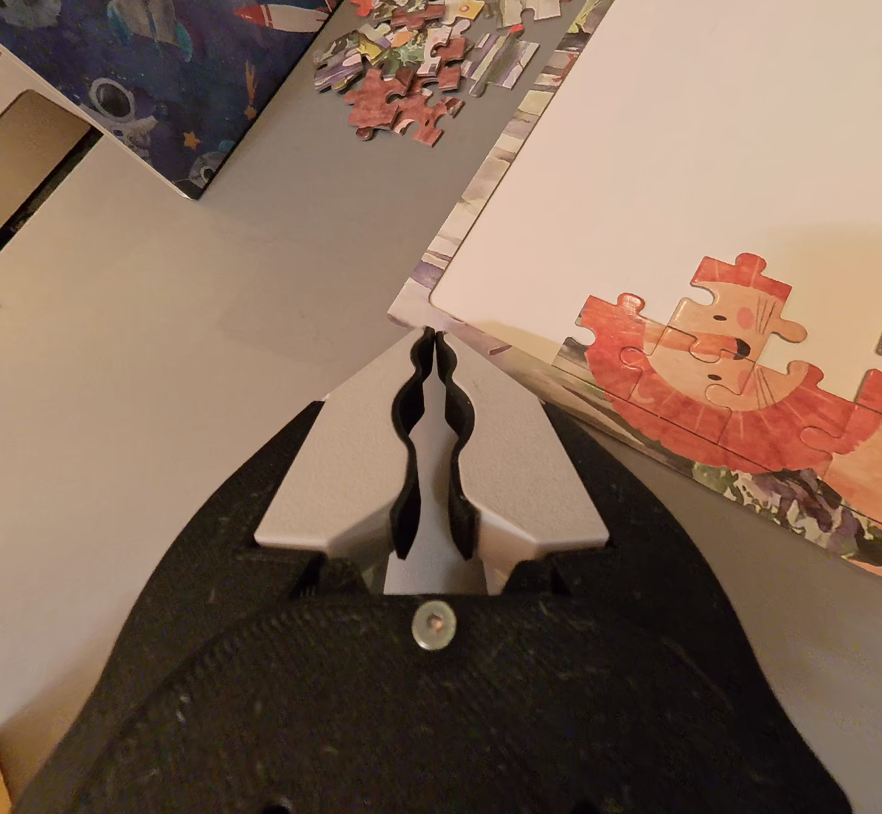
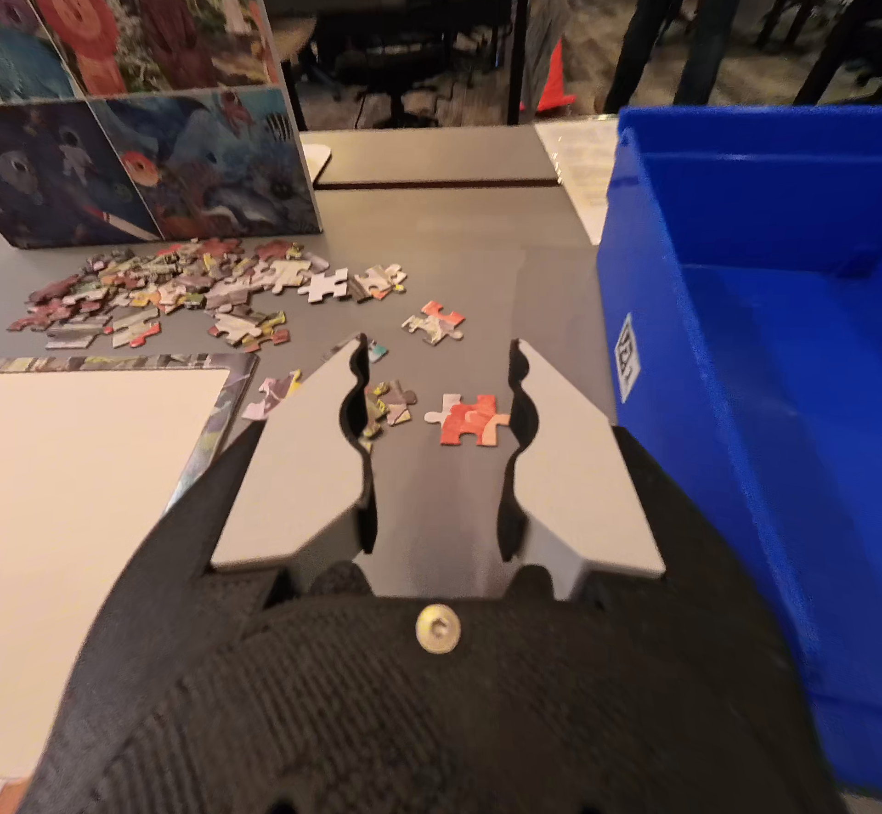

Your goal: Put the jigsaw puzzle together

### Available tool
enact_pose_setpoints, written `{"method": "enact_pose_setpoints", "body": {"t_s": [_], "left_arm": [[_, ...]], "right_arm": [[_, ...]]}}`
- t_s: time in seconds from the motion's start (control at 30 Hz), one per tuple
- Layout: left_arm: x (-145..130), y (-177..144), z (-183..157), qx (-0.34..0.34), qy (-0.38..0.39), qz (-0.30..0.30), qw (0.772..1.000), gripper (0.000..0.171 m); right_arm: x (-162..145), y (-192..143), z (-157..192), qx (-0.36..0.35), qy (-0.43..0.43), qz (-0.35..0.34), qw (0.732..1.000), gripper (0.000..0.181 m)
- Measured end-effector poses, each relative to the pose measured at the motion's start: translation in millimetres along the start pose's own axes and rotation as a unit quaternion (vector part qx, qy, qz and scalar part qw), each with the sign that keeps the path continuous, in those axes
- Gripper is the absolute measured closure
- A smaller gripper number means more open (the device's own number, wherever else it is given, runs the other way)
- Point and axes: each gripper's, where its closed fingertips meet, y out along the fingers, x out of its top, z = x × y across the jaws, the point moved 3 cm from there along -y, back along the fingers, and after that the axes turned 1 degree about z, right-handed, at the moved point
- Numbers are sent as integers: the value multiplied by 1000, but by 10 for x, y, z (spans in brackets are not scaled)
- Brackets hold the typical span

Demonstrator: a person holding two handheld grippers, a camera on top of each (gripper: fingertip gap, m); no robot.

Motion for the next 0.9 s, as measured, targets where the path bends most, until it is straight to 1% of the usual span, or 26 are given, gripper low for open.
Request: {"method": "enact_pose_setpoints", "body": {"t_s": [0.07, 0.17, 0.23, 0.4, 0.67, 0.9], "left_arm": [[-2, 3, -3, 1, 2, 1, 1000, 171], [-2, 4, -3, 1, 2, 2, 1000, 171], [-3, 5, -1, 1, 1, 2, 1000, 171], [-6, 9, 5, 2, -1, 4, 1000, 171], [-8, 12, 3, 2, 0, 6, 1000, 171], [-8, 11, 1, 2, 1, 6, 1000, 171]], "right_arm": [[121, -82, -12, 0, 9, -42, 999, 124], [394, -316, 49, 38, 24, -152, 987, 130], [463, -406, 40, 40, 26, -183, 982, 132], [413, -332, 101, 54, 16, -159, 986, 132], [368, -263, 209, 66, -17, -139, 988, 139], [383, -274, 241, 67, -31, -145, 987, 142]]}}
